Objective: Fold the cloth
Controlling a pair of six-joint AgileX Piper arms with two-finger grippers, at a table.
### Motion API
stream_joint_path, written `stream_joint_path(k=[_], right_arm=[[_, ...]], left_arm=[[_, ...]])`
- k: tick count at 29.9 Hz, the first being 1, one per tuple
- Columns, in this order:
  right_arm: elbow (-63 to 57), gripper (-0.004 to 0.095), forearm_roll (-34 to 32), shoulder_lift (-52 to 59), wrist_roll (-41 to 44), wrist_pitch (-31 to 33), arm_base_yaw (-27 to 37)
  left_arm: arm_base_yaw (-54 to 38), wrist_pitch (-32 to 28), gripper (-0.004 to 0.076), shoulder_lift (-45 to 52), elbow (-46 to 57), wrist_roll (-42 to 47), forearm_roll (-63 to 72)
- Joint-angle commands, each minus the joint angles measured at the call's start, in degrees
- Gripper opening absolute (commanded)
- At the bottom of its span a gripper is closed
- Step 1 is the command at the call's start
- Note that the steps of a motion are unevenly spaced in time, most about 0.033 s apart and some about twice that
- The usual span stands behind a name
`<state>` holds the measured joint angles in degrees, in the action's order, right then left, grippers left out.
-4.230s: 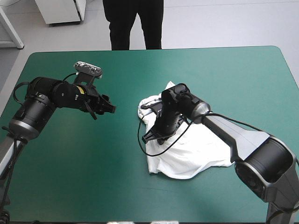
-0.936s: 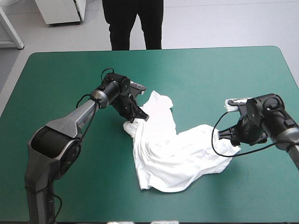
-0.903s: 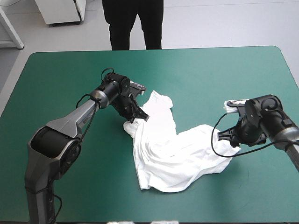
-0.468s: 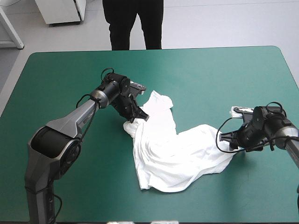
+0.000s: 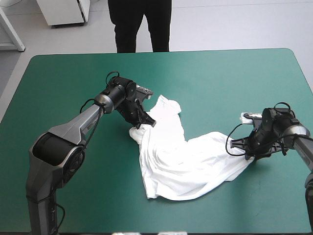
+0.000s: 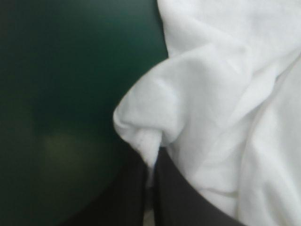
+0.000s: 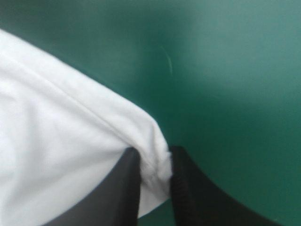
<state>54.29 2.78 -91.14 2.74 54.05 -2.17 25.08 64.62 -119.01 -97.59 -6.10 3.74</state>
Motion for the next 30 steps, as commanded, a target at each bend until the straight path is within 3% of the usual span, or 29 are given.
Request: stream_joint_path(k=[1, 13, 22, 30], right_arm=[[-3.18, -0.0008, 3.73, -2.52, -0.8, -3.81, -1.21], [1.63, -0.0017, 3.82, 7.68, -1.24, -0.19, -1.45], [13.62, -0.0017, 4.42, 18.49, -1.49, 6.28, -1.45], [29.45, -0.0017, 4.57, 21.45, -2.16, 12.16, -1.45]], left_arm=[[-0.02, -1.59, -0.001, 0.98, -0.46, -0.3, -2.4], [-0.13, -1.57, -0.001, 5.81, -0.55, -0.34, -1.59], [-0.13, -0.98, -0.001, 19.26, -0.55, 0.52, -2.45], [-0.13, -1.6, -0.001, 32.49, -2.12, 0.96, -2.7]])
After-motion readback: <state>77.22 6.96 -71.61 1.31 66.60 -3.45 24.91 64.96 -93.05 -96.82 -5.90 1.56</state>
